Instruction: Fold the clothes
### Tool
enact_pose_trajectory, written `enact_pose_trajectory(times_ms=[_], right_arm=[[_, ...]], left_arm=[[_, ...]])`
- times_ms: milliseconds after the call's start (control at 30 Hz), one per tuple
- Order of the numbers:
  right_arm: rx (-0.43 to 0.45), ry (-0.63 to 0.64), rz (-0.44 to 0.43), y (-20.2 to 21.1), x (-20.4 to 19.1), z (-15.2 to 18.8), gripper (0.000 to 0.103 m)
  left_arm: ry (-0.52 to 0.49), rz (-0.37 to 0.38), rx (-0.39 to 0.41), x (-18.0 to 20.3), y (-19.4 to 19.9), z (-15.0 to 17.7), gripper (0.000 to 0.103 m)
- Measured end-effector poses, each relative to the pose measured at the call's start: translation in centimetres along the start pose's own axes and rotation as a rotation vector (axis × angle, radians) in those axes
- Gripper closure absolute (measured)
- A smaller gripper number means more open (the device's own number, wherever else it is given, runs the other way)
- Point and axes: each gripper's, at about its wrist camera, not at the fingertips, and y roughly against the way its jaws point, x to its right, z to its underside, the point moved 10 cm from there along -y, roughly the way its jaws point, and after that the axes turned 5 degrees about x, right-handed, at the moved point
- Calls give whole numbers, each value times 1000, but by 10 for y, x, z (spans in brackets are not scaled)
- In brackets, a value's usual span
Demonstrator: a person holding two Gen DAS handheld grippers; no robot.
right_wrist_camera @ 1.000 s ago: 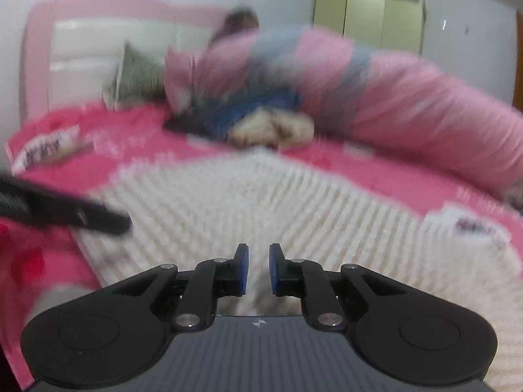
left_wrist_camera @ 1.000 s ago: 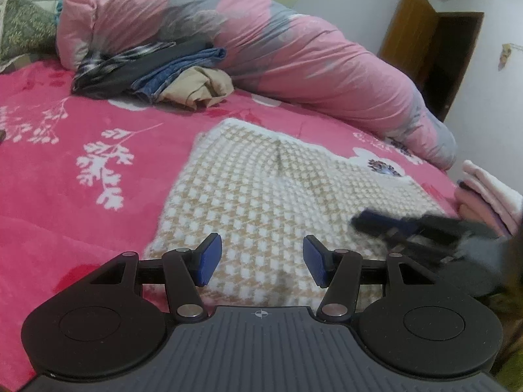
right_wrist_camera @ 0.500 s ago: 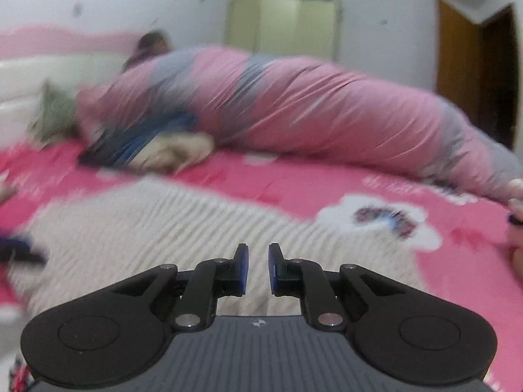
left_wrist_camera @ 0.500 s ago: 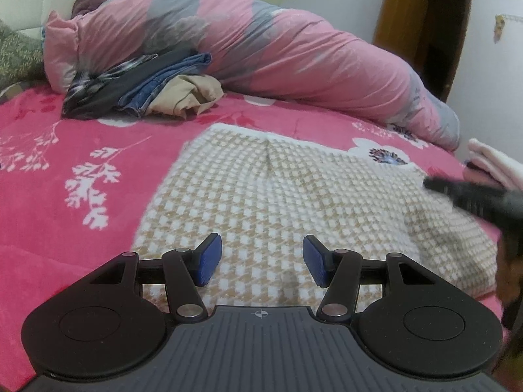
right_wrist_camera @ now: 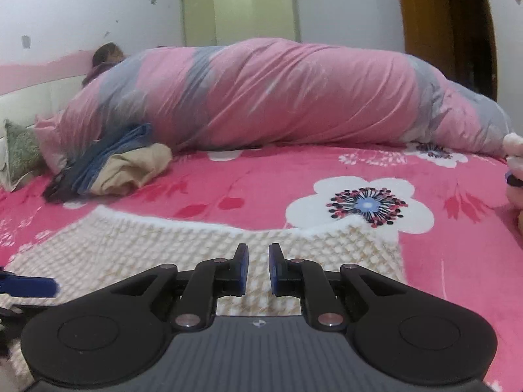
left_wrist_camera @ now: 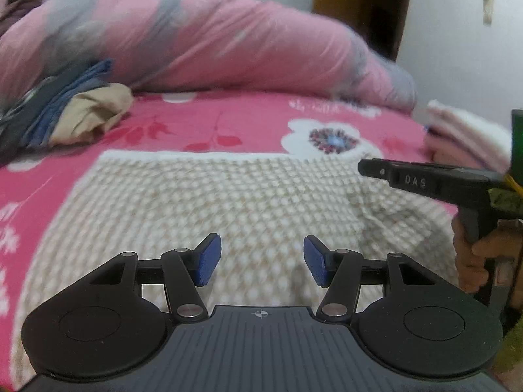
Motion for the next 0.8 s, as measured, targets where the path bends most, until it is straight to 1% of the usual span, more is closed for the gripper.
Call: enact_pose_trajectory(times_ms=[33, 100, 133, 233, 267, 367, 433, 467, 500, 533, 600, 667, 700, 733, 767, 800], right_arm=[[-40, 4, 8, -13, 6, 11, 90], [-48, 24, 10, -26, 9, 32, 90], [-50, 33, 15, -26, 9, 33, 90], [-65, 78, 29, -21, 4, 25, 90], [-70, 94, 33, -19, 2, 22, 89], [-56, 55, 15, -20, 1, 13, 89], [-50, 30, 11, -24, 1, 9, 89], [-47, 18, 8, -26, 2, 6, 89], [-84, 31, 22, -37, 3, 16, 90], [-97, 46, 28, -46, 3, 26, 90], [-90, 53, 33, -46, 2, 26, 90], [-99, 68, 47, -42, 1, 23, 90], [-105, 76, 55, -40, 0, 21, 90], [-100, 61, 64, -30, -1, 16, 90], [-89, 36, 74, -18, -3, 9, 89], [-62, 12, 56, -5, -6, 3, 89]], left_arm=[[-4, -2, -9, 1, -6, 1, 46], [-13, -5, -27, 2, -17, 4, 42], [-18, -6, -37, 3, -22, 5, 39], [-28, -10, -62, 4, -37, 9, 40], [-20, -8, -56, 3, -35, 5, 40], [16, 3, 0, -2, -30, -15, 41], [32, -6, 17, -7, -35, -25, 41], [40, -22, 1, -11, -42, -24, 40], [62, -21, -21, -16, -50, -18, 40], [85, -21, -42, -20, -59, -13, 38], [127, -20, -81, -28, -72, -4, 34], [147, -27, -85, -32, -64, -6, 35], [157, -31, -87, -34, -59, -7, 38], [165, -36, -86, -36, -54, -8, 42], [163, -47, -71, -38, -43, -8, 42], [161, -58, -56, -41, -32, -7, 42]])
